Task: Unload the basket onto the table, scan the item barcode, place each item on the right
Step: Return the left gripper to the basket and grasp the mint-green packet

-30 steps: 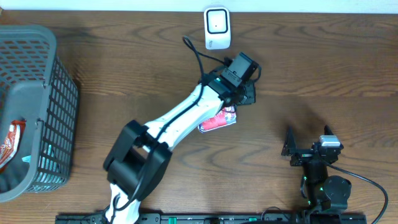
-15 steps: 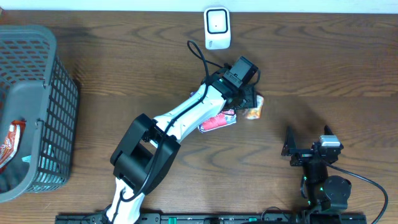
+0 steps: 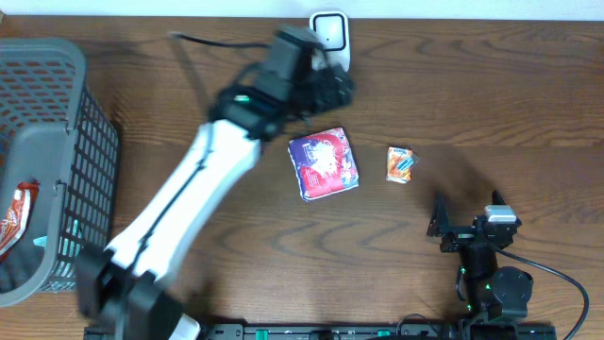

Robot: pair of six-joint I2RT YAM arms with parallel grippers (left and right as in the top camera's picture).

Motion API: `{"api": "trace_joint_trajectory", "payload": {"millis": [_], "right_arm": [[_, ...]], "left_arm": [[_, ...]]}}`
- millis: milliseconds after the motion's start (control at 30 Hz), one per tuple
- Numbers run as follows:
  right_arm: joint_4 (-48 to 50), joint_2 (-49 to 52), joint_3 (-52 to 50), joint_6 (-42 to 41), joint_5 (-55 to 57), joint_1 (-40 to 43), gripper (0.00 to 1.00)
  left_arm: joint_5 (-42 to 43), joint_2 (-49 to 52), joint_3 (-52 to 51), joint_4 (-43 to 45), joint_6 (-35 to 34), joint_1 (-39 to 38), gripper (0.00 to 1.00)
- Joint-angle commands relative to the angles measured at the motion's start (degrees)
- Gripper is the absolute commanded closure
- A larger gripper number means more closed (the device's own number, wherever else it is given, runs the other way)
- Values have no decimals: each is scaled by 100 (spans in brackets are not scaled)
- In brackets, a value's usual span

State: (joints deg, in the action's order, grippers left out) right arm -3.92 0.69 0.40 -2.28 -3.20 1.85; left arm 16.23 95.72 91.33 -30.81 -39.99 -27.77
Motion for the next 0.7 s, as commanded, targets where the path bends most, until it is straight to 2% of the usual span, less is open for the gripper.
{"api": "trace_joint_trajectory", "payload": {"millis": [0, 133, 333, 500, 667], "right_arm": [[-17, -37, -7, 66, -33, 31, 1], [-17, -37, -7, 66, -33, 31, 1], [-17, -37, -9, 66, -35, 31, 1], [-17, -37, -7, 68, -33, 31, 1], [-17, -37, -7, 66, -35, 31, 1]], "left_arm": [[2, -787, 127, -133, 472, 649, 23], [0, -1558, 127, -317, 680, 1665, 18], [-39, -2437, 127, -977, 675, 3869, 16], [-44, -2605, 127, -1694, 675, 5506, 15], [-297, -2310, 114, -2608, 671, 6909, 15]]}}
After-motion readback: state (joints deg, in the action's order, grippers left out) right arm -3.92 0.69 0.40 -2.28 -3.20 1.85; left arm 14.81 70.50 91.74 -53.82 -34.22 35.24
